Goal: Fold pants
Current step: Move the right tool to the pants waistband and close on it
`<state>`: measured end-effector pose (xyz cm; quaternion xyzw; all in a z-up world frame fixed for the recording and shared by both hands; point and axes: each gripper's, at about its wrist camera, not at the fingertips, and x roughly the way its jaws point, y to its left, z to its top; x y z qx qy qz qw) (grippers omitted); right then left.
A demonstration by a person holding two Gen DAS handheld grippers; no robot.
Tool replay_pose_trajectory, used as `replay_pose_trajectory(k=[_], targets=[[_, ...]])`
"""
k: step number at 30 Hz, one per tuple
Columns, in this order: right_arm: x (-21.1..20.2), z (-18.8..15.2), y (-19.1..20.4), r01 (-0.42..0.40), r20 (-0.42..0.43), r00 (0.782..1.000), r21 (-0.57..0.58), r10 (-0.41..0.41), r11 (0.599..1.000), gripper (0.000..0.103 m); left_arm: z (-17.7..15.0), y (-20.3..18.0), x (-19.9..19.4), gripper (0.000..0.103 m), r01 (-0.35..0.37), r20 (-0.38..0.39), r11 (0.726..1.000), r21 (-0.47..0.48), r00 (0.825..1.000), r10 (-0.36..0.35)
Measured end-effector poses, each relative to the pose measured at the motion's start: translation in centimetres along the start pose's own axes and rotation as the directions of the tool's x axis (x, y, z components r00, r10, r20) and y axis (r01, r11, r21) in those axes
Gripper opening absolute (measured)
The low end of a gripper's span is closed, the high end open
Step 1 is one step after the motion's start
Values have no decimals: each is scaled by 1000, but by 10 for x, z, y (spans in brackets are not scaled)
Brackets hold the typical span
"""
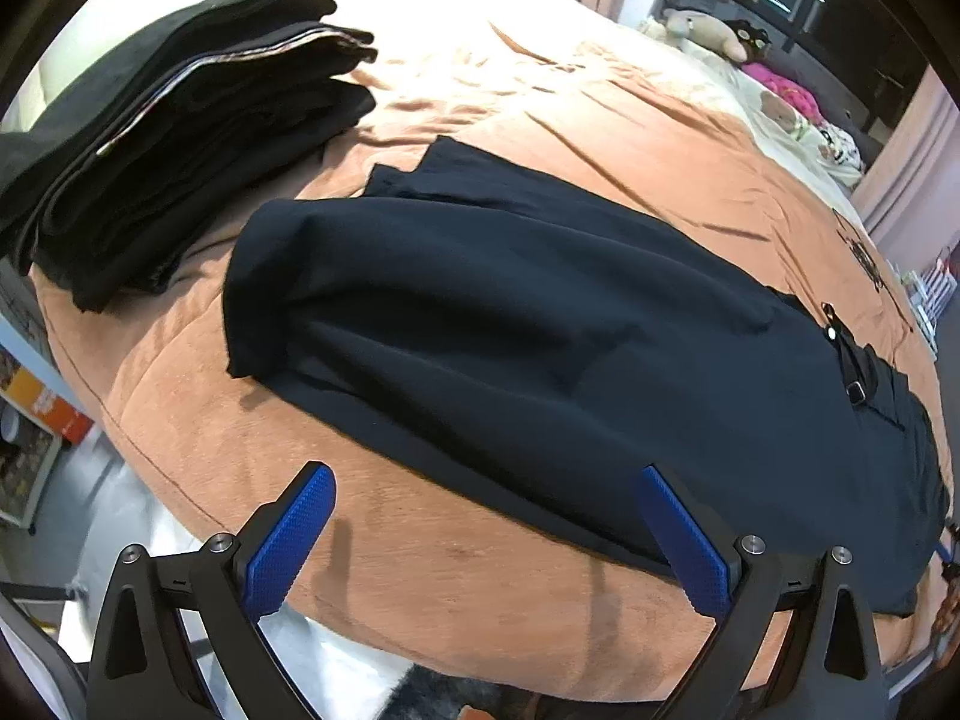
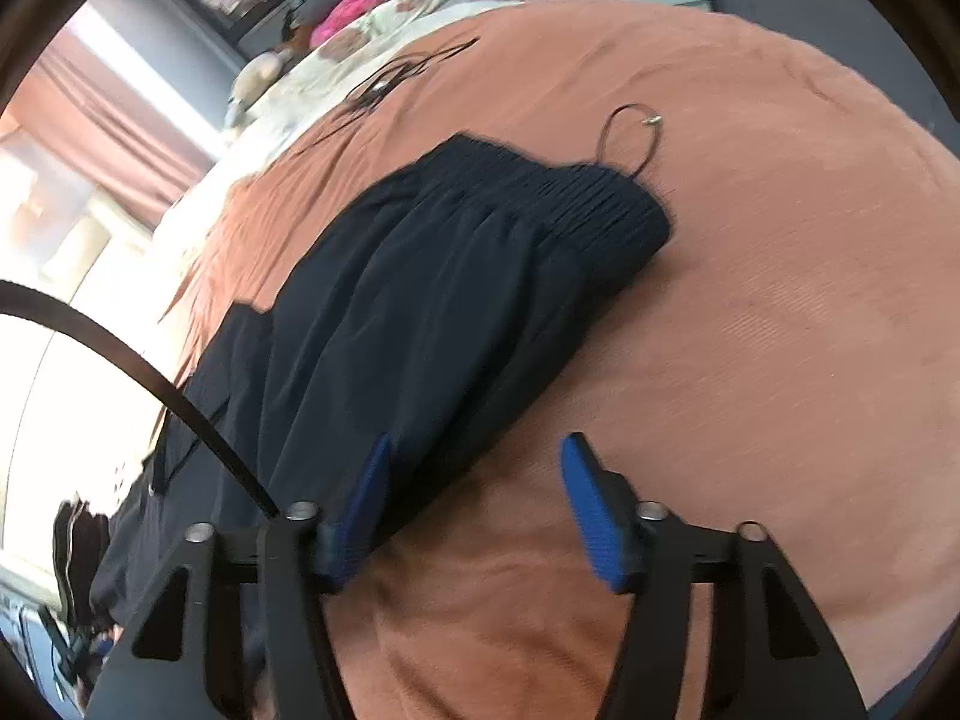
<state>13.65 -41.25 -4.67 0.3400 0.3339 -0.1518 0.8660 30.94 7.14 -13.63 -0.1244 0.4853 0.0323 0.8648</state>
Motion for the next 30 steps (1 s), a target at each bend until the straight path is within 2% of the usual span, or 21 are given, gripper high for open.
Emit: replay_pose_trajectory(k=[6,11,17,20,21,23,24,26,30], targets=[[-9,29,-1,113,56,992,-30,-111,993,63,-8,-5,1,102,-29,6,1000,13,1000,29],[-5,51,18,183,37,983,-167,-179,969,66,-15,-2,-1,102,24,12,1000,0,1000,-24],[25,65,46,275,4,954,-413,-300,868,66,-16,4,5,102,51,-8,998,-38,999,-51],[45,70,47,307,-11,937,-456,-350,836,65,-18,6,6,102,62,-12,997,-54,998,-63],[49,69,47,306,-19,934,-471,-357,827,62,-18,6,6,102,61,-13,996,-59,998,-62],[53,66,48,288,-45,934,-495,-355,820,40,-19,7,6,102,71,-12,995,-66,997,-72],[54,66,50,289,-45,933,-501,-358,816,34,-20,7,5,102,78,-11,995,-69,997,-79],[51,63,53,292,-41,930,-517,-365,804,10,-21,5,4,102,83,-10,994,-69,996,-83],[28,59,51,319,-24,924,-500,-381,805,4,-19,2,2,102,91,-3,993,-70,996,-91]])
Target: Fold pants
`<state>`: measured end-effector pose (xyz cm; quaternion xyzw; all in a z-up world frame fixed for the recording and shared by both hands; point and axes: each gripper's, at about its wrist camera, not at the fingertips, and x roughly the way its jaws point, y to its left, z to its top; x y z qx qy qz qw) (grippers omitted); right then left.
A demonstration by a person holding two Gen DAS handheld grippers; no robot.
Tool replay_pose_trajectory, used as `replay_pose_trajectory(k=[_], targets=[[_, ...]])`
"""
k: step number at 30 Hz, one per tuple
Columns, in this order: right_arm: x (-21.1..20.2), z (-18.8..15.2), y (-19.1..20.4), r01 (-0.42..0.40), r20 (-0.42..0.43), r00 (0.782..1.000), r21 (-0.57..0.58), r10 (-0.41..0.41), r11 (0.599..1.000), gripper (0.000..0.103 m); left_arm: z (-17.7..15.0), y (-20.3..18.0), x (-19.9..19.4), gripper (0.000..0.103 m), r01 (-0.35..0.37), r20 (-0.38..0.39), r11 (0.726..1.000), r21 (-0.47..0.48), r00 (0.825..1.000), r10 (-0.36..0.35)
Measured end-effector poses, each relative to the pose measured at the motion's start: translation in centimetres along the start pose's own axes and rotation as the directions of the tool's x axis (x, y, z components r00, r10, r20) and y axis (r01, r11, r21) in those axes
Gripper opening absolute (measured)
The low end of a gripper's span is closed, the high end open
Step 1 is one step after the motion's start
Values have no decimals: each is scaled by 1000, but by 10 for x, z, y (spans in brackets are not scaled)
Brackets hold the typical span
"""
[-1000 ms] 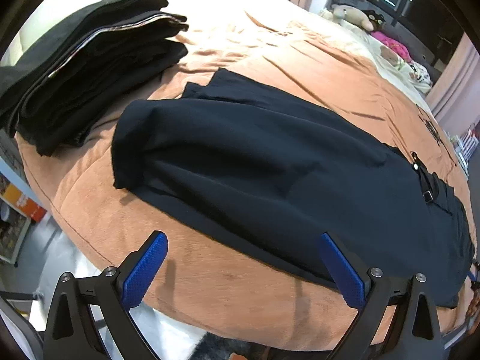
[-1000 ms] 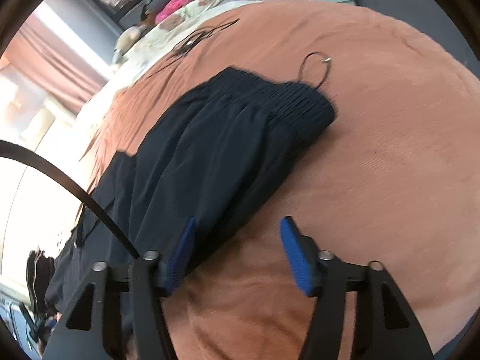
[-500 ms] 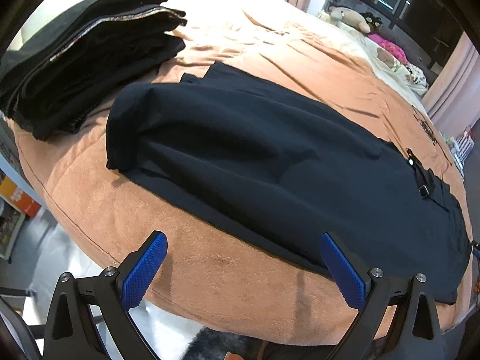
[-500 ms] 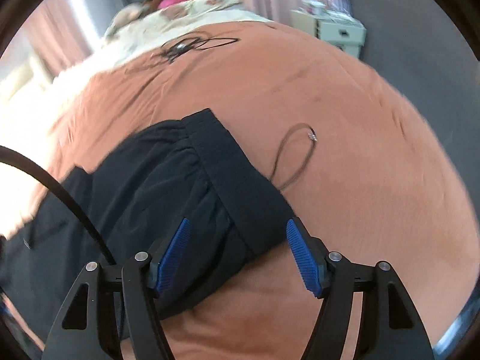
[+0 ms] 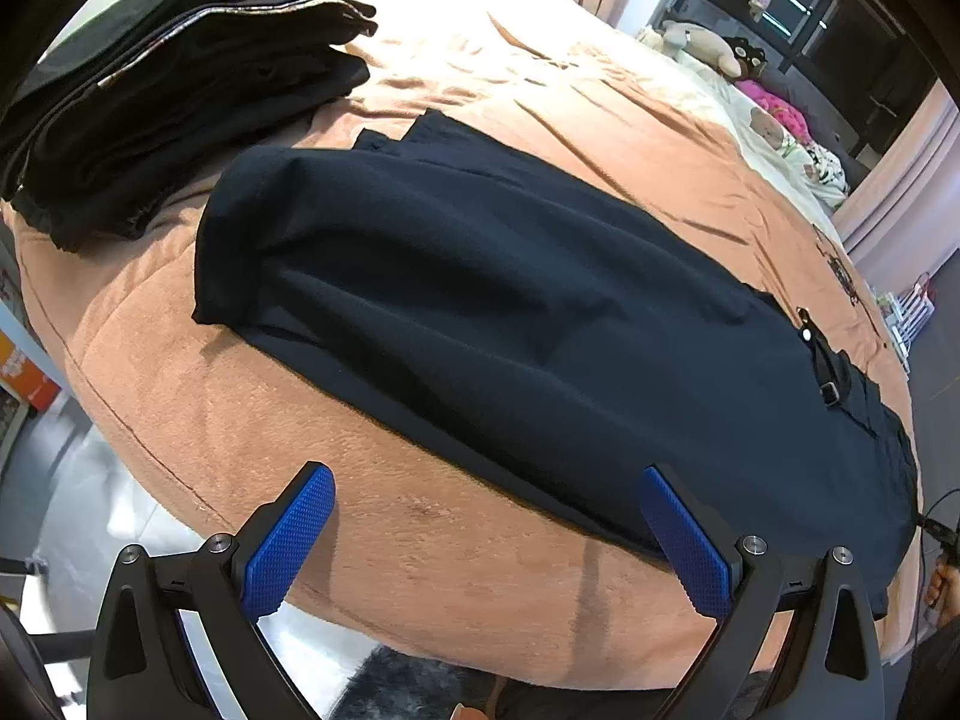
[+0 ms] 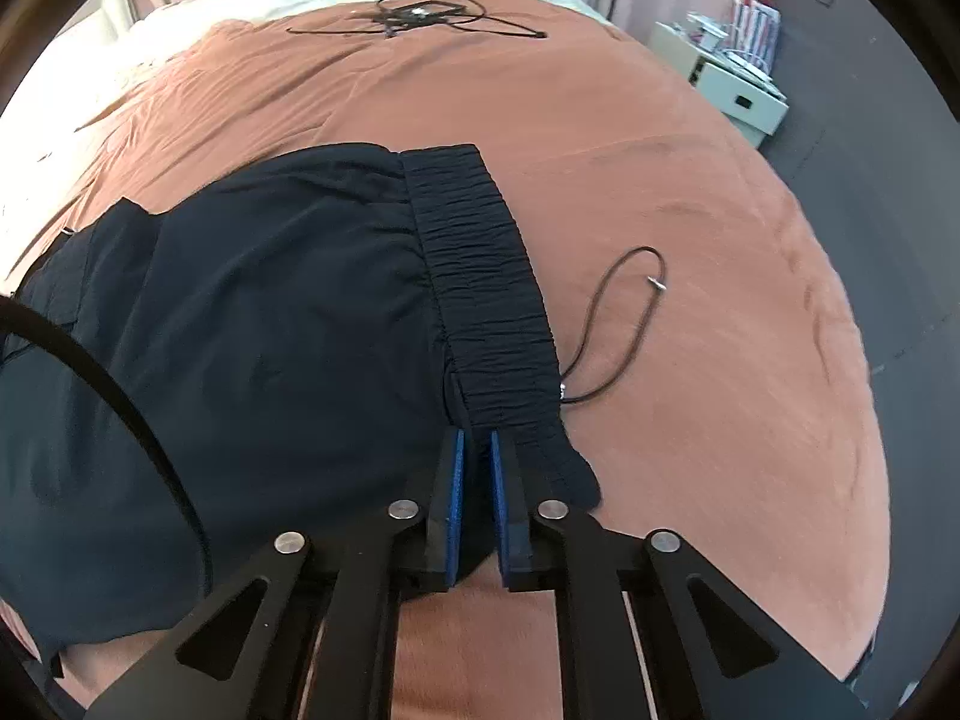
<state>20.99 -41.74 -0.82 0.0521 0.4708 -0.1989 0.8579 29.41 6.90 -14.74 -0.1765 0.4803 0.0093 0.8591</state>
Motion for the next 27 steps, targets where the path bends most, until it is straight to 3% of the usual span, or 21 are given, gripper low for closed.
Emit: replay_pose_trajectory(k=[7,11,13,15,16,17,19,23,27], targets=[[-32,-28,-22,-17,-27,999,68,19,998,0,4,-1,-9,102,5,21,1000,1,1000,-5],[-30,-37,-32,-48,-63,997,103,55,994,0,5,1,-9,102,17,21,1000,-13,1000,-16],[-29,-40,-31,-67,-43,997,94,71,993,1,4,2,-10,102,21,22,1000,-18,1000,-21],[-30,-45,-37,-95,-20,995,140,99,986,13,3,2,-10,102,16,22,1000,-19,1000,-16],[-32,-49,-44,-119,2,993,181,121,976,34,3,2,-11,102,14,24,1000,-19,1000,-13],[-36,-55,-53,-164,51,986,247,157,955,61,3,2,-11,102,13,27,1000,-21,1000,-12],[-42,-68,-69,-232,126,971,330,201,915,74,3,3,-12,102,15,31,999,-29,999,-14],[-25,-93,-86,-379,183,925,473,332,795,74,2,3,-15,102,16,37,999,-32,999,-15],[1,-101,-89,-463,209,883,544,421,700,74,1,3,-18,102,13,47,999,-29,999,-12]])
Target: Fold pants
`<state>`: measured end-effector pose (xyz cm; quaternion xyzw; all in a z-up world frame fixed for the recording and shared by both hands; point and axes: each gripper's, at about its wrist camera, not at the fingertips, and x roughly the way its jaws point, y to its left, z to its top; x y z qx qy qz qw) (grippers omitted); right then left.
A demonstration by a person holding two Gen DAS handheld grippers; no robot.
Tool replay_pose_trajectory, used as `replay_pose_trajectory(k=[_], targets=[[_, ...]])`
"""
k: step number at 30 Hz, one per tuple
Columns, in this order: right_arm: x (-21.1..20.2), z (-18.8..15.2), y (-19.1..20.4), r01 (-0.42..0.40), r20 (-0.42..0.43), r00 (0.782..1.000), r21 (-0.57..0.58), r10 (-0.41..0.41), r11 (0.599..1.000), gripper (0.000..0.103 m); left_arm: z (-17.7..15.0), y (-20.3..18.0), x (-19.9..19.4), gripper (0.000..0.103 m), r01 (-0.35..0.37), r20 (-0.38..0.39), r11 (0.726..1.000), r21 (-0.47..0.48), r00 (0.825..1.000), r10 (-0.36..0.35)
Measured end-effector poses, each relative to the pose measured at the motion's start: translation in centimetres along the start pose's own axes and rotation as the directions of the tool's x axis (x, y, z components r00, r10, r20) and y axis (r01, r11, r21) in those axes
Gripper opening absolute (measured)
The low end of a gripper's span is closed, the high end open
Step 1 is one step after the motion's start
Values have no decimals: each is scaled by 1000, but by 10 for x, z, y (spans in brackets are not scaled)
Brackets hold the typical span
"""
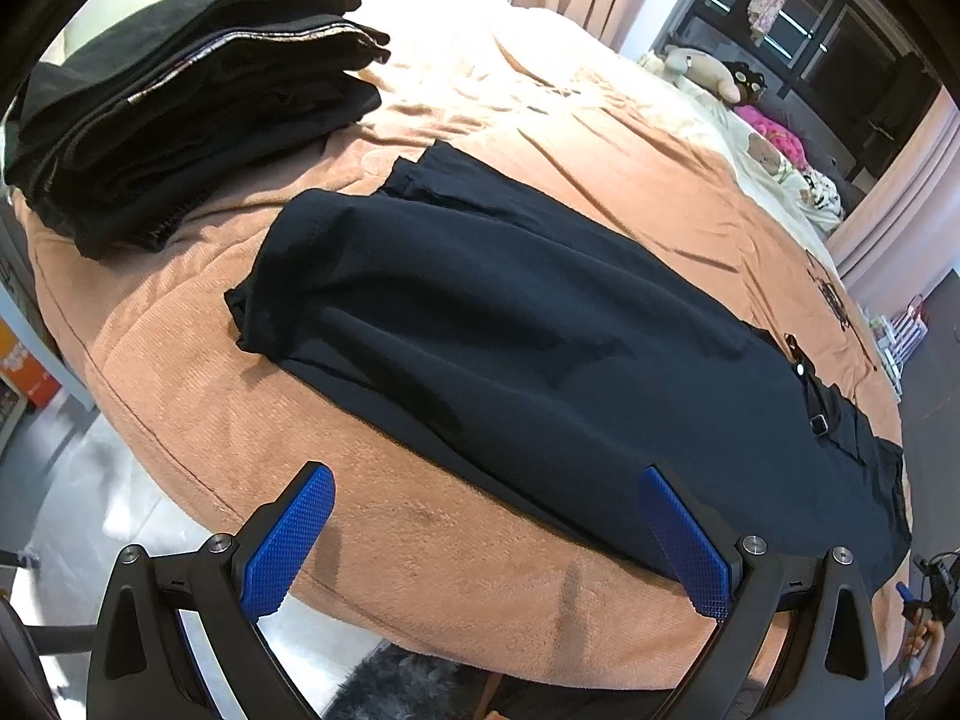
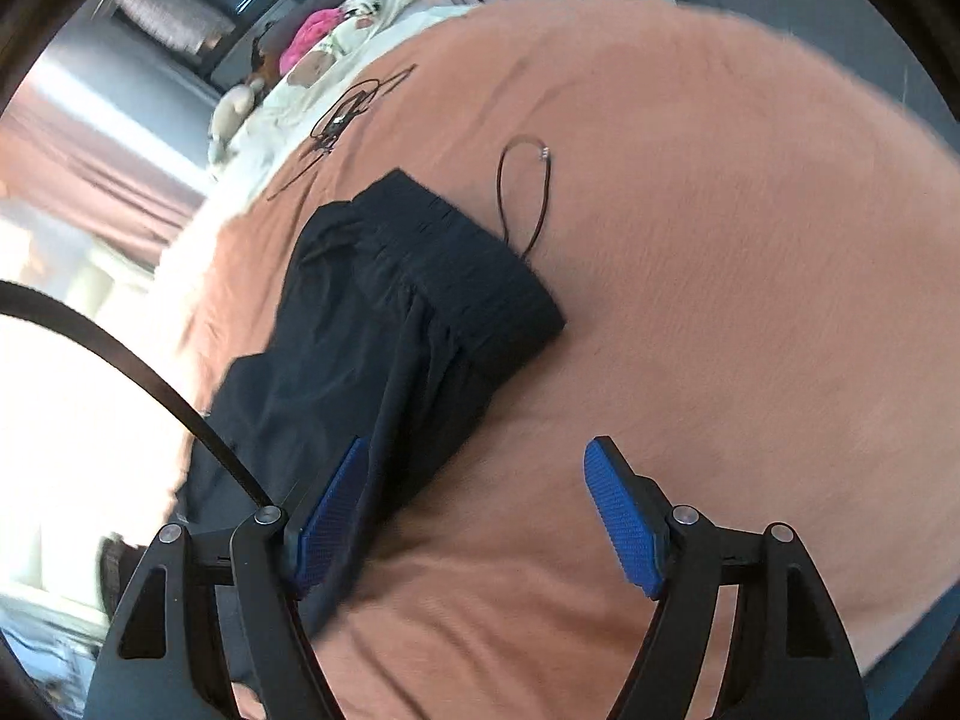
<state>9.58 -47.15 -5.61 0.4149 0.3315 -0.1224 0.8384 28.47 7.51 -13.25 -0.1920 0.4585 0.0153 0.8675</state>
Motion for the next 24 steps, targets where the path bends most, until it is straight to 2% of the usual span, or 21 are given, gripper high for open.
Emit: replay_pose_trajectory(k=[5,9,12,13,14,16,17,19,24], targets=[[21,14,-13,-77,24,997,98,75,992,74,1,2,-5,102,7,6,1000,-8,1000,-7],[35,31,-32,-185,78,982,221,172,958,74,1,5,-10,102,8,12,1000,-18,1000,-8],[48,38,-50,-187,102,981,306,163,933,73,1,7,-11,102,7,12,1000,-25,1000,-7],[49,39,-54,-189,113,981,327,160,926,66,0,8,-11,102,6,11,1000,-27,1000,-6],[49,41,-60,-152,106,987,352,122,923,48,0,8,-11,102,6,10,1000,-29,1000,-6],[51,40,-67,-115,83,992,391,90,913,30,0,9,-10,102,9,8,999,-32,1000,-8],[52,40,-70,-121,82,992,401,96,908,25,0,9,-9,102,10,6,999,-33,1000,-10],[46,42,-70,-104,83,993,361,79,927,18,0,9,-7,102,12,0,999,-36,1000,-12],[18,33,-67,-131,145,985,286,92,949,13,2,10,-9,102,12,16,999,-31,1000,-11]])
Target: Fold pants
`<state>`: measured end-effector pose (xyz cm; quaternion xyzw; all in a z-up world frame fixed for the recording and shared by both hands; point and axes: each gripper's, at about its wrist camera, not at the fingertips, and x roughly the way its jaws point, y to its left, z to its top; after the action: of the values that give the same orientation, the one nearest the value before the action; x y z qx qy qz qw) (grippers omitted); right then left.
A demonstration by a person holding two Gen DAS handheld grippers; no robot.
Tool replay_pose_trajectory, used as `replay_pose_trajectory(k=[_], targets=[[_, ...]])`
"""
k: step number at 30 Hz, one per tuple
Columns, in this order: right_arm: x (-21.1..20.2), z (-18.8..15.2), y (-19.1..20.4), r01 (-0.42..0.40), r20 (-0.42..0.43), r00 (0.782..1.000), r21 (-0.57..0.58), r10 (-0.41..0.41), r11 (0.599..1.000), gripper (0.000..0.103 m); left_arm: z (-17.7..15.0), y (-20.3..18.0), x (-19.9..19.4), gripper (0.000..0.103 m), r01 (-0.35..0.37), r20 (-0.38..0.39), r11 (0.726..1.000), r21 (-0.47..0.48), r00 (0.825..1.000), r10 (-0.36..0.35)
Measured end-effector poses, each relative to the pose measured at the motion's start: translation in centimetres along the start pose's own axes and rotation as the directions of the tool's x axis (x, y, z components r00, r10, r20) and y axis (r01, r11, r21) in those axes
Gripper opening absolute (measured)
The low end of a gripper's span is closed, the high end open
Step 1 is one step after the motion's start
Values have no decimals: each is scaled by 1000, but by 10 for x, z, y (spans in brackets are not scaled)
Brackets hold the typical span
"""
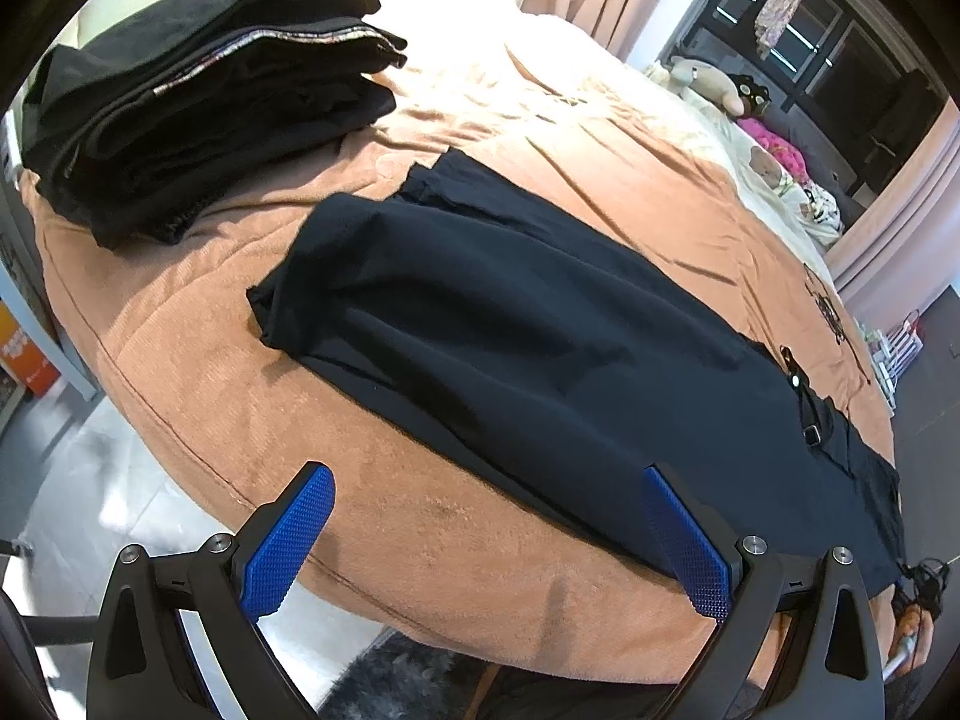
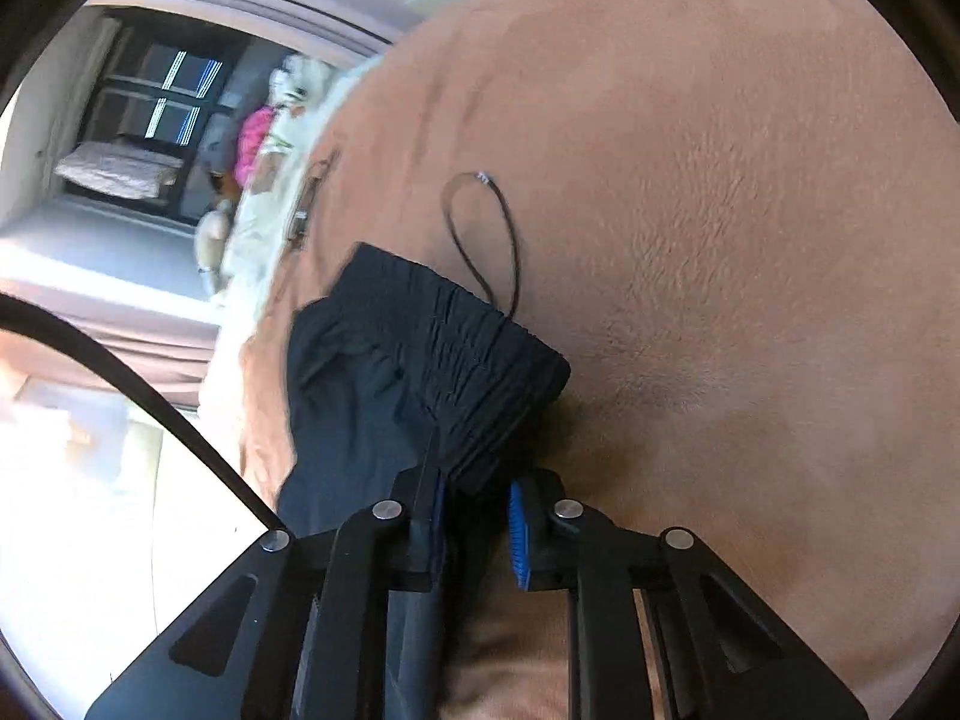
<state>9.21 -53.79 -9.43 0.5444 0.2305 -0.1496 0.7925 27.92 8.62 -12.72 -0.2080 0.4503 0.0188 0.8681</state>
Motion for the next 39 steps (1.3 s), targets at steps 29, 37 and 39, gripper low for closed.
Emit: replay_pose_trajectory(k=[29,37,39], targets=[[-36,-86,103,209,109,977,-313,-184,926,45,29,81,1,65,15,75,993,-116,997,-6],[2,-141,211,129,22,990,-540,-139,831,45,25,89,14,55,93,68,989,-116,994,-85],[17,-156,236,105,-7,991,-584,-134,805,45,25,92,16,52,109,68,986,-126,993,-101]])
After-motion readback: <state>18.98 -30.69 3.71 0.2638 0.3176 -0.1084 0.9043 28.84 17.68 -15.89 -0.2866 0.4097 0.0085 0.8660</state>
